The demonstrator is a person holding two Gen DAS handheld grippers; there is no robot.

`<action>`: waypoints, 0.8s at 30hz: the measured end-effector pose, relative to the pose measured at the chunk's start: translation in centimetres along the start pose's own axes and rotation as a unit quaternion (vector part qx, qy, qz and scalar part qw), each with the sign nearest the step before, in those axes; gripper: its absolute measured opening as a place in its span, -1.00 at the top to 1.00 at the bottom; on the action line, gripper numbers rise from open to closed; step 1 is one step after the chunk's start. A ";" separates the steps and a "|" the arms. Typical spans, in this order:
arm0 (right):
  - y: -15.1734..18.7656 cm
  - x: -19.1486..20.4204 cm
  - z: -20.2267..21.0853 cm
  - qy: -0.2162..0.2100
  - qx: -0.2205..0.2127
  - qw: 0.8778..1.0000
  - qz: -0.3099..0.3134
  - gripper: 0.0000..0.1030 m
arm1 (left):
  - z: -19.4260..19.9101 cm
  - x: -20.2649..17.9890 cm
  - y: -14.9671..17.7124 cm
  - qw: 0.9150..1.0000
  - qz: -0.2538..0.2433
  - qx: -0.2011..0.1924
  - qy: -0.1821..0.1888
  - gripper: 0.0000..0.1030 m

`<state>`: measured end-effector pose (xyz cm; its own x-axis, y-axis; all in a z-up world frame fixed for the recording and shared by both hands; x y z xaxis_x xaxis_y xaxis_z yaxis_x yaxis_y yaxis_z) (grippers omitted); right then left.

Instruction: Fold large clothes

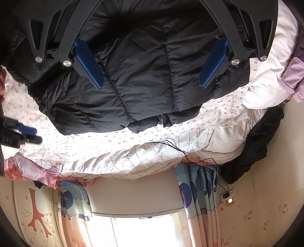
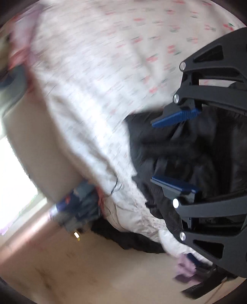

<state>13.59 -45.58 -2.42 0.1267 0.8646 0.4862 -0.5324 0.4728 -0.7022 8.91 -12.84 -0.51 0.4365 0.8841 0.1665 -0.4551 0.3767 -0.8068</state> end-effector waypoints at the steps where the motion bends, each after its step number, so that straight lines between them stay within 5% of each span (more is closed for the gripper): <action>1: -0.1 1.6 -0.9 -0.003 0.010 1.000 0.029 -0.16 | 0.0 0.2 0.0 1.000 0.003 -0.001 0.000 -0.86; 7: 0.9 5.7 -7.2 0.001 0.076 0.992 0.106 -0.18 | 0.4 0.6 -0.2 1.000 0.010 -0.007 -0.002 -0.86; 14: 4.6 -1.0 -12.0 0.047 0.153 0.986 0.046 -0.15 | -0.3 1.4 0.2 1.000 0.018 0.005 -0.006 -0.86; 18: 4.2 -0.3 -10.9 0.060 0.148 0.985 0.057 -0.15 | -1.1 1.8 0.7 0.999 0.023 0.021 -0.012 -0.86; 22: 2.0 2.7 -8.9 0.052 0.078 0.990 0.107 -0.21 | -0.9 1.7 0.6 1.000 0.019 0.016 -0.013 -0.86; 24: 1.2 3.0 -9.8 0.059 0.077 0.989 0.110 -0.32 | -0.9 1.5 0.7 1.000 0.016 0.016 -0.013 -0.86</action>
<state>21.50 -40.77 -6.92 0.0851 0.9616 0.2607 -0.6773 0.2478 -0.6927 10.00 -11.50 -1.32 0.4012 0.9024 0.1571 -0.4929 0.3572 -0.7934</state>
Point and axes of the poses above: each gripper's, at about its wrist camera, not at the fingertips, and z roughly against the way its jaws point, x to its left, y to its underside, the point moved 6 cm from there along -z, roughly the way its jaws point
